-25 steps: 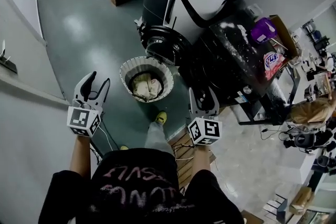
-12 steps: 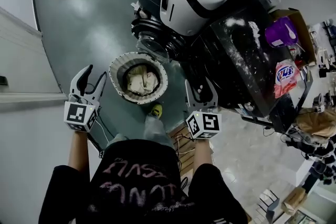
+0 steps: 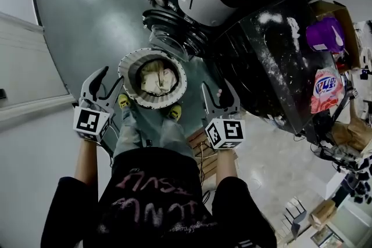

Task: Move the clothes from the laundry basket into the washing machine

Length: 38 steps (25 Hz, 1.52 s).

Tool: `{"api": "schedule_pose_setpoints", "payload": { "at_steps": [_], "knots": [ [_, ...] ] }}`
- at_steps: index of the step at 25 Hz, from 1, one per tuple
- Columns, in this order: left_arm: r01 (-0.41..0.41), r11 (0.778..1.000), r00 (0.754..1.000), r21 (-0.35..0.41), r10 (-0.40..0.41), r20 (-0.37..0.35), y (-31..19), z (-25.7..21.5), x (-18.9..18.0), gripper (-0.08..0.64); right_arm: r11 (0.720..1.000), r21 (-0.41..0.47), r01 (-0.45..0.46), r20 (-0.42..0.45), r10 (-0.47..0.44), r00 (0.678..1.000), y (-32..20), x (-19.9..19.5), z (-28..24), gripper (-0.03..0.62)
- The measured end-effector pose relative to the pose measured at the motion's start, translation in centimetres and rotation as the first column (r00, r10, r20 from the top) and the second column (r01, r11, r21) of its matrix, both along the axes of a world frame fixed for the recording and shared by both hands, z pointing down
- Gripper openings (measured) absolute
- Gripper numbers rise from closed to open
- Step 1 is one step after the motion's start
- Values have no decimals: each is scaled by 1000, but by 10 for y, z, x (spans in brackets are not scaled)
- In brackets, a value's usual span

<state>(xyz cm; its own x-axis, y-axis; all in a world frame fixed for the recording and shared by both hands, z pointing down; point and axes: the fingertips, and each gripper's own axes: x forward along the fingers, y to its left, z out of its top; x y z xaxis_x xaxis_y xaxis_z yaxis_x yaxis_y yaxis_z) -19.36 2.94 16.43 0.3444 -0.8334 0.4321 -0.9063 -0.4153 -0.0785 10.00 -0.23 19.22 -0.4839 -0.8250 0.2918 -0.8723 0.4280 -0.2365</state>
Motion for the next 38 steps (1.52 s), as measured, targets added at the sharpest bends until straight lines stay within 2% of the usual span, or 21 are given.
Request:
{"api": "schedule_pose_setpoints", "payload": {
  "at_steps": [6,8,11,17,23,28,32,34,36,38],
  "knots": [
    [-81,996,997,-45,80,-24,-23,20,-10,216,999,-18,-41,-10,41,999,-2,-24,13,252],
    [-131,989,991,-64,129,-29,-30,30,-14,216,998,-25,-64,-19,64,998,-1,-33,16,253],
    [-215,973,977,-89,213,-31,-38,46,-18,216,995,-51,-83,-49,80,996,4,-47,27,258],
    [-352,922,936,-164,352,-30,-51,90,-21,216,990,-111,-93,-82,84,993,5,-70,62,258],
    [-388,890,918,-239,396,-16,-46,139,-30,216,985,-166,-41,-102,24,994,7,-94,101,258],
    [-423,854,893,-302,449,19,-43,189,-29,216,972,-232,-16,-104,-8,995,8,-104,150,258],
    [-410,840,898,-354,440,4,-42,232,-29,216,952,-304,-28,-75,6,997,13,-111,192,258],
    [-407,836,897,-368,443,14,-43,251,-28,222,943,-332,-29,-88,0,996,19,-114,214,258],
    [-416,823,884,-386,466,41,-41,271,-28,221,933,-359,-14,-111,-28,993,25,-117,237,256],
    [-433,801,863,-414,501,66,-37,294,-30,224,921,-388,4,-120,-55,991,31,-123,260,256]
  ]
}}
